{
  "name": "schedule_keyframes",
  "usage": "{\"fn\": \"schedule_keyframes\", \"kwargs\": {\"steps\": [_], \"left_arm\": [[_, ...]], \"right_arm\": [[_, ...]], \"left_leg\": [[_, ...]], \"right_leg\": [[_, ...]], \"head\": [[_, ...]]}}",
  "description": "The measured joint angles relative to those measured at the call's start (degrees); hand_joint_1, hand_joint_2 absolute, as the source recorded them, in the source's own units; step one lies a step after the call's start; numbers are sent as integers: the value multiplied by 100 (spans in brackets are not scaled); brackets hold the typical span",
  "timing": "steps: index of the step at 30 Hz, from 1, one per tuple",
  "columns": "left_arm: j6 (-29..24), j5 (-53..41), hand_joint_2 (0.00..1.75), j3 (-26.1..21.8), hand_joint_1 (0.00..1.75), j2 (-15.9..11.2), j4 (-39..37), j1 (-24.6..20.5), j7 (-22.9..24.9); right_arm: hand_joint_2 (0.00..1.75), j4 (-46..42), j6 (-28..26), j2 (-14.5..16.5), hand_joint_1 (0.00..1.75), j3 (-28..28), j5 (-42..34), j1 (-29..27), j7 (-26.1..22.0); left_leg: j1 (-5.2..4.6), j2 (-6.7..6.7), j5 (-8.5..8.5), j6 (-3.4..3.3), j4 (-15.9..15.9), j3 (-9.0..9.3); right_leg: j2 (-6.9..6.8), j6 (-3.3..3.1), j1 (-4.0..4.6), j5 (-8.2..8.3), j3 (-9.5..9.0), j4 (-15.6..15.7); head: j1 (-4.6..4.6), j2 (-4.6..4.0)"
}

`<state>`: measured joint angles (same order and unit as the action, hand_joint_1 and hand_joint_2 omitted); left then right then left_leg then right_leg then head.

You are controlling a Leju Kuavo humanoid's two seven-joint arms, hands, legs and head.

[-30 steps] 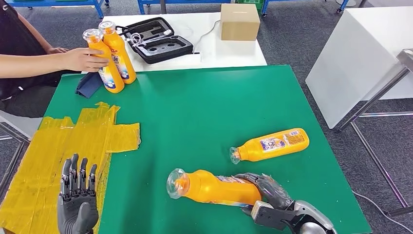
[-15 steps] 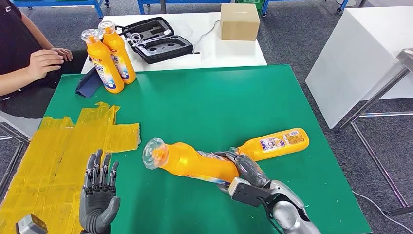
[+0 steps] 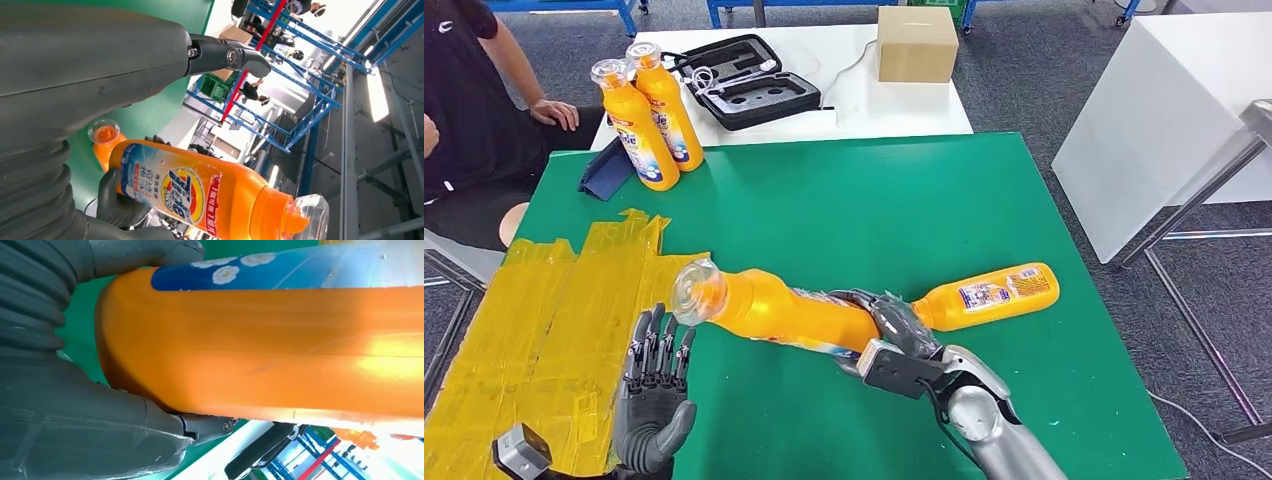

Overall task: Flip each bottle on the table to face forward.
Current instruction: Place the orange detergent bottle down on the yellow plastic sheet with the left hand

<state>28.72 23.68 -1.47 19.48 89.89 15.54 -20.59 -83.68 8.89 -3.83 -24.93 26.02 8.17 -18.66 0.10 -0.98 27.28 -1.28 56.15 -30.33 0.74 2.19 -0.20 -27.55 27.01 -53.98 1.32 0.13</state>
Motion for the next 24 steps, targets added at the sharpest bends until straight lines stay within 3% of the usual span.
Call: {"fn": "schedule_keyframes", "kwargs": {"steps": [6, 15, 24], "left_arm": [[-165, -89, 175, 285, 0, -17, -140, -111, -35], [-834, -633, 175, 656, 0, -106, -277, -262, -247], [-970, -684, 175, 646, 0, -232, -312, -226, -315]], "right_arm": [[175, 387, 37, 277, 175, -386, 99, 332, 163], [175, 1525, -226, 968, 175, -1561, 301, 630, 349], [175, 1989, -294, 1127, 175, -1924, 294, 821, 366]], "left_leg": [[1, 2, -1, 0, 0, 1], [6, -4, -1, 2, -1, -7], [1, -4, -2, 1, -1, -8]], "right_leg": [[0, 0, 1, 0, -1, -1], [-3, -2, 6, -1, 7, -3], [-3, -1, -1, -1, 9, -2]], "head": [[1, 0], [-1, 0], [-1, 0]]}}
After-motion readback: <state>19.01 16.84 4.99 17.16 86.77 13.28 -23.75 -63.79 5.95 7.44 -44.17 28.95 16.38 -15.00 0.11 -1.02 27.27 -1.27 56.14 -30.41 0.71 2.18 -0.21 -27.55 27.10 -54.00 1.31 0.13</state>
